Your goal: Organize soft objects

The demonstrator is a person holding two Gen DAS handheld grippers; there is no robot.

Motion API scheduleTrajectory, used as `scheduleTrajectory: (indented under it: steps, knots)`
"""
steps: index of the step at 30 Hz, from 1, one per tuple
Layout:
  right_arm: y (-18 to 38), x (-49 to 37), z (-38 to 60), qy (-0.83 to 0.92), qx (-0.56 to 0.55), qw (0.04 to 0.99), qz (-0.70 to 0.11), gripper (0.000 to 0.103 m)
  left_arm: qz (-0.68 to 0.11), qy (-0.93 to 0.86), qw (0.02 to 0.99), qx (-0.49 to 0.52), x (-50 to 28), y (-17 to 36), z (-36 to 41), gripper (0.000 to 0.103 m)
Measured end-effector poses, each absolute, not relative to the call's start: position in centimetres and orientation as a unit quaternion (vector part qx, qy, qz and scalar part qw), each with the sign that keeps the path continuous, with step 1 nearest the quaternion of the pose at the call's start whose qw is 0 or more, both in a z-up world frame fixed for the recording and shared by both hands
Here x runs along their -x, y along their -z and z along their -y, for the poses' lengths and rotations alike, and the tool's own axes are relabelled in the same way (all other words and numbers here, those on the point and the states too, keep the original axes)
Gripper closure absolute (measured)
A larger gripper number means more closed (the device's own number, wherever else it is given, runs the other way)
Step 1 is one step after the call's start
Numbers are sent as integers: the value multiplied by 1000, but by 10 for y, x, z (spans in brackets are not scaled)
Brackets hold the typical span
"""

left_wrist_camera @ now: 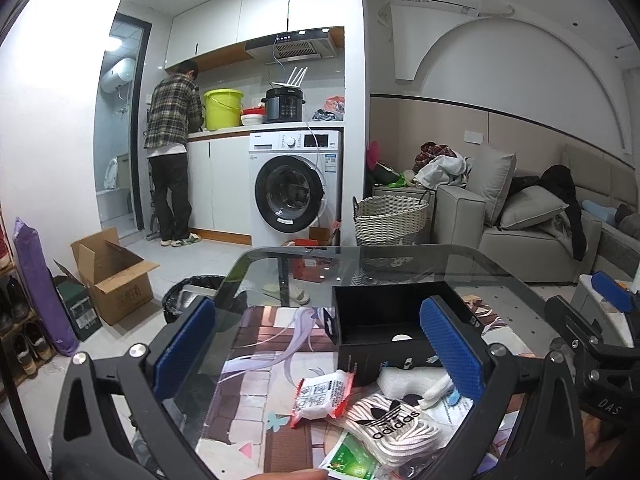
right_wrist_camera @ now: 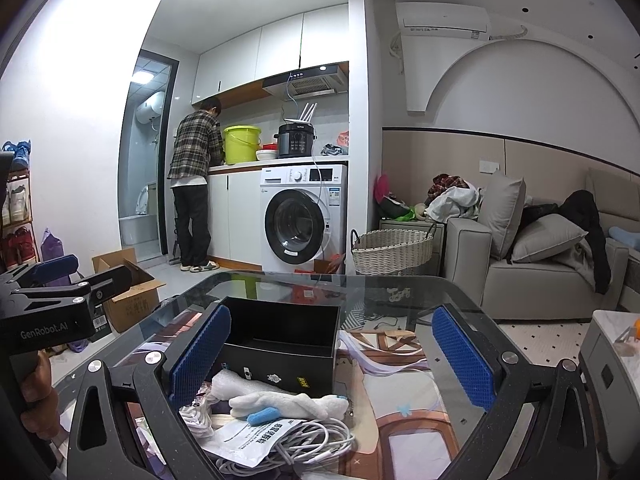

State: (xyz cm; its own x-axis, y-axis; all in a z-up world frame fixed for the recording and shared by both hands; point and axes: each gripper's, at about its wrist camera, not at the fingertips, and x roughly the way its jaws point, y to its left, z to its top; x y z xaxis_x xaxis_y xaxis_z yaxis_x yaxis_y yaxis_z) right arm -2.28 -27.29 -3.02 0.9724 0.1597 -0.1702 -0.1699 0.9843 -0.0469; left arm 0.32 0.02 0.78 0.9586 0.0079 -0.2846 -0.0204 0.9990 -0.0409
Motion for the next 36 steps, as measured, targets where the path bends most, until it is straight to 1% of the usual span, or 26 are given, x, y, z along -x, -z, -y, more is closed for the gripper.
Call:
scheduleTrajectory:
  steps: [10, 16, 21, 25, 26, 27, 28, 29, 30, 31, 32, 33, 36]
  knots:
    - [21, 17, 275, -103, 15, 991, -84, 0, -178, 1, 984, 31, -22, -21, -11, 0]
    - [0, -1, 266, -147, 38, 982, -108, 0, -213, 8, 977, 18, -43, -29, -15, 0]
    - [-20, -37, 252, -186, 65, 966, -170, 0, -276, 17, 961, 17, -73, -32, -19, 0]
    - [-18, -69, 238, -207, 95, 944, -237, 0, -337, 35, 941, 11, -98, -24, -20, 1]
    - [-13, -78, 233, -211, 104, 936, -261, 3, -350, 39, 936, 10, -102, -21, -20, 1]
    - [-9, -84, 232, -214, 107, 931, -276, 9, -364, 43, 930, 7, -107, -16, -20, 1]
    - [-3, -88, 230, -217, 109, 924, -294, 12, -378, 48, 924, 5, -112, -12, -20, 2]
    - [4, -95, 226, -227, 116, 912, -321, 19, -394, 54, 918, 4, -116, -6, -20, 2]
    - [9, -98, 224, -232, 120, 906, -333, 23, -405, 60, 912, 6, -119, 0, -20, 2]
    - [14, -100, 222, -234, 127, 901, -343, 23, -410, 63, 910, 9, -121, 6, -22, 4]
    - [22, -102, 219, -238, 140, 894, -353, 25, -418, 64, 906, 8, -123, 10, -22, 9]
    - [30, -103, 214, -245, 157, 885, -364, 28, -430, 64, 900, 4, -126, 17, -21, 11]
    - [53, -107, 207, -252, 190, 862, -396, 33, -459, 70, 886, -7, -132, 33, -20, 11]
